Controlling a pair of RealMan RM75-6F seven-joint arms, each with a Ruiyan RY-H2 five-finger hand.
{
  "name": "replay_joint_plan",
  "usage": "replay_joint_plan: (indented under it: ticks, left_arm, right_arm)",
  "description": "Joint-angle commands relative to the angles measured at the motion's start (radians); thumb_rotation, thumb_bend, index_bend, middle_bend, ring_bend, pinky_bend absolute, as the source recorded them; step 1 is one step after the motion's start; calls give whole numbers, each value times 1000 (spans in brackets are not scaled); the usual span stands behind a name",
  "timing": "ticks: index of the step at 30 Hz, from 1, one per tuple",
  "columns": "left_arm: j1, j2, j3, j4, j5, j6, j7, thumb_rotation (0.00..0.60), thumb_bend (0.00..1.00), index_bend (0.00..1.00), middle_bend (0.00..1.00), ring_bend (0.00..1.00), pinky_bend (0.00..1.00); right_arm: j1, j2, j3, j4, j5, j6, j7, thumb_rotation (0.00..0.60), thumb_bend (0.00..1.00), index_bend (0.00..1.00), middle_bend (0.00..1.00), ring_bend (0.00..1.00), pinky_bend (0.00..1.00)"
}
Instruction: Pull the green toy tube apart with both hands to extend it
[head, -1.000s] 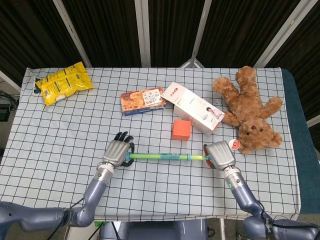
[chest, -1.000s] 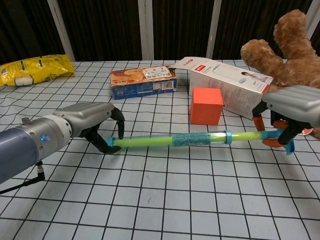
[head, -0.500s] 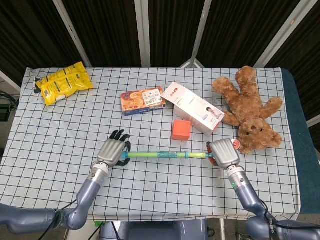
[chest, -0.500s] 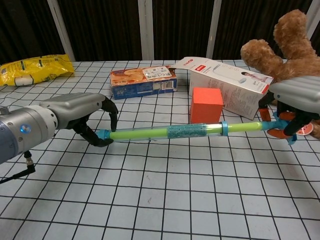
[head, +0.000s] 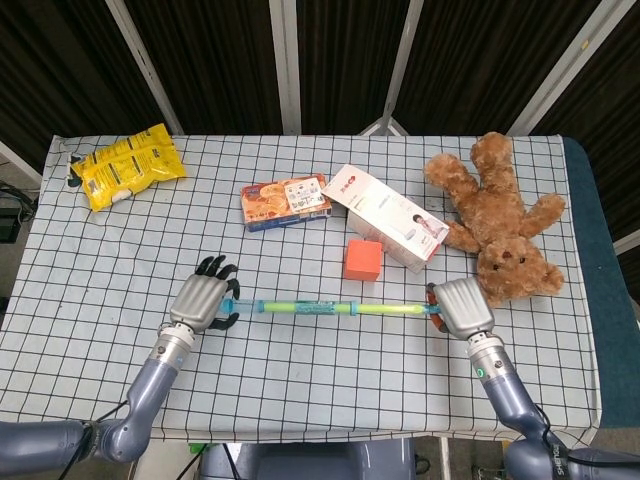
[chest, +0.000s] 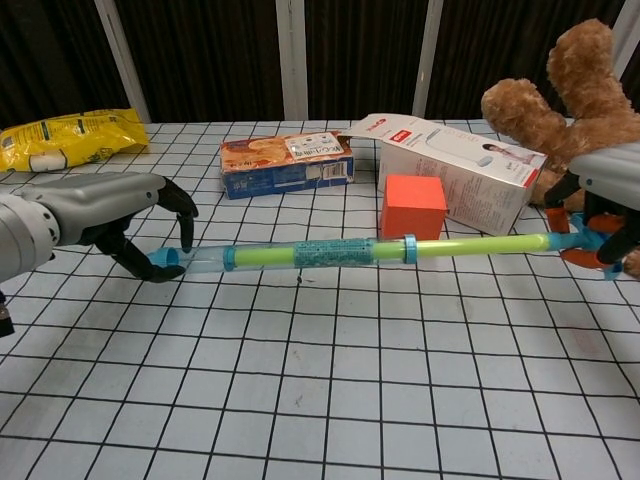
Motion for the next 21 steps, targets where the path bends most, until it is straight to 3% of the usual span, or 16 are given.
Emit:
replay_joint_plan:
  ticks: [1, 21]
  left_arm:
    - [7, 16, 8, -5, 7, -3, -11, 600, 486, 543, 161, 0, 0]
    - [37, 141, 34, -59, 55, 3, -50, 600, 486, 541, 160, 0, 0]
  right_arm:
    - [-4, 6, -1, 1, 3, 2, 3, 600, 448, 753, 1000, 1000, 912]
    - [-50, 73, -5, 42, -1, 10, 77, 600, 447, 753, 1000, 1000, 912]
